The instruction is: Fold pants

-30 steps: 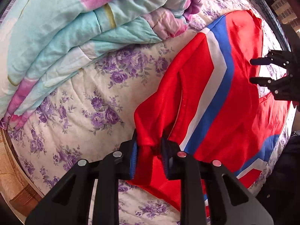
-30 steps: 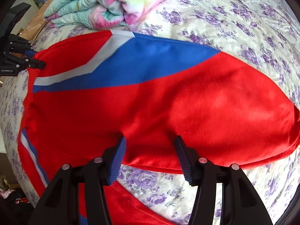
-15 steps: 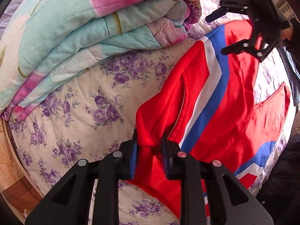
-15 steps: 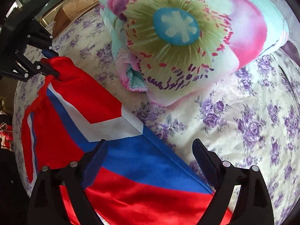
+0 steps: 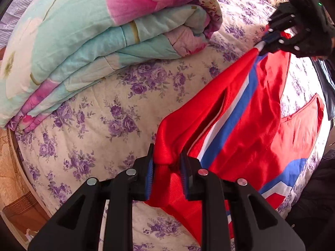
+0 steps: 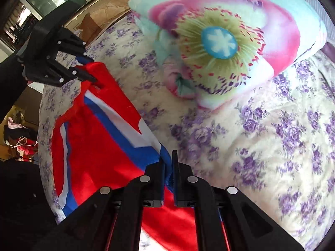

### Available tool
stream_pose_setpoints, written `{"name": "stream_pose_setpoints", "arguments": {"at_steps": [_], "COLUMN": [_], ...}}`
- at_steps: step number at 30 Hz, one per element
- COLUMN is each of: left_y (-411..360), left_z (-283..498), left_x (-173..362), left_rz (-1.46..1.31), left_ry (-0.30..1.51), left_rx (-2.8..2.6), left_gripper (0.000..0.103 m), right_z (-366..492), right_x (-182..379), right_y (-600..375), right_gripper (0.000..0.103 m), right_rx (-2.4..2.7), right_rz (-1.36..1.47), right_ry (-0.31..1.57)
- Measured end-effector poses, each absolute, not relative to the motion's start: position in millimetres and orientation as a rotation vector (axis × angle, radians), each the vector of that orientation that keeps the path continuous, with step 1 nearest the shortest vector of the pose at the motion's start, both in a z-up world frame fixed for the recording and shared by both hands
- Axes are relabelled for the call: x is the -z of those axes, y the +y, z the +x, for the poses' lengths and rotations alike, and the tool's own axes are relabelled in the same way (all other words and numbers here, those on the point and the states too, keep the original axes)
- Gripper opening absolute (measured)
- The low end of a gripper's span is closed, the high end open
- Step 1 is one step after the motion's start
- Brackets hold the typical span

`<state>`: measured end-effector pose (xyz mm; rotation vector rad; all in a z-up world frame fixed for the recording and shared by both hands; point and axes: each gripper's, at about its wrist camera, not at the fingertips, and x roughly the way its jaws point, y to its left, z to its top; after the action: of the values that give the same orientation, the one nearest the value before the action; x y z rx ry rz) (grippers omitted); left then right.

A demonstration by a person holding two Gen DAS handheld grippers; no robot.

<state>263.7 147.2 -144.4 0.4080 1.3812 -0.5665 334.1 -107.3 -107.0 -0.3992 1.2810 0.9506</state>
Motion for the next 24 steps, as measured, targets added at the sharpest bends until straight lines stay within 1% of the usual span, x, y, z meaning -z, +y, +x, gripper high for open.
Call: {"name": "stream_pose_setpoints", "arguments": {"at_steps": [3, 7, 9, 10, 13, 16, 18, 19, 20, 22, 23, 24], "left_y": [149.8, 157.6, 157.3, 156.0, 152.0, 151.4, 152.1, 152.9, 153.9, 155.7, 157.2, 159.3], "left_z": [241.8, 192.5, 157.4, 139.9, 93.2, 71.7, 70.0, 73.5, 76.8, 80.2, 78.7, 75.4], "left_x": [130.8, 124.4, 123.7, 126.4, 148.7, 180.6, 193.7, 196.5, 195.9, 192.2, 187.8, 182.4], "left_rz": [0.420, 0.444, 0.471, 0.494, 0.575, 0.594, 0.588, 0.562, 0.535, 0.502, 0.499, 0.501], "left_ry": [1.359, 1.313, 1.307, 1.312, 1.360, 1.428, 1.430, 1.434, 1.437, 1.451, 1.450, 1.447], "left_rx": [0.562, 0.602, 0.621, 0.628, 0.651, 0.651, 0.647, 0.650, 0.654, 0.665, 0.666, 0.668], "left_gripper": [0.021, 0.020, 0.020, 0.020, 0.020, 0.021, 0.023, 0.023, 0.024, 0.026, 0.029, 0.037], "right_z": [284.6, 191.8, 145.3, 120.8, 73.4, 48.2, 42.6, 39.4, 37.5, 35.3, 34.6, 34.1], "right_x": [88.3, 77.4, 81.1, 87.0, 111.3, 138.3, 159.2, 168.6, 176.0, 181.3, 180.9, 180.6], "right_y": [-95.7, -92.9, -89.1, -72.0, -62.2, -63.2, -65.1, -64.6, -64.2, -62.6, -61.4, -60.1], "right_gripper": [0.007, 0.007, 0.007, 0.007, 0.007, 0.007, 0.007, 0.008, 0.011, 0.011, 0.011, 0.012], "right_rx": [-0.949, -0.933, -0.911, -0.900, -0.830, -0.749, -0.695, -0.676, -0.659, -0.631, -0.626, -0.623], "right_rz": [-0.419, -0.420, -0.428, -0.433, -0.403, -0.342, -0.297, -0.289, -0.279, -0.266, -0.268, -0.270], "right_ry": [1.256, 1.261, 1.275, 1.278, 1.310, 1.330, 1.355, 1.373, 1.382, 1.378, 1.375, 1.375]}}
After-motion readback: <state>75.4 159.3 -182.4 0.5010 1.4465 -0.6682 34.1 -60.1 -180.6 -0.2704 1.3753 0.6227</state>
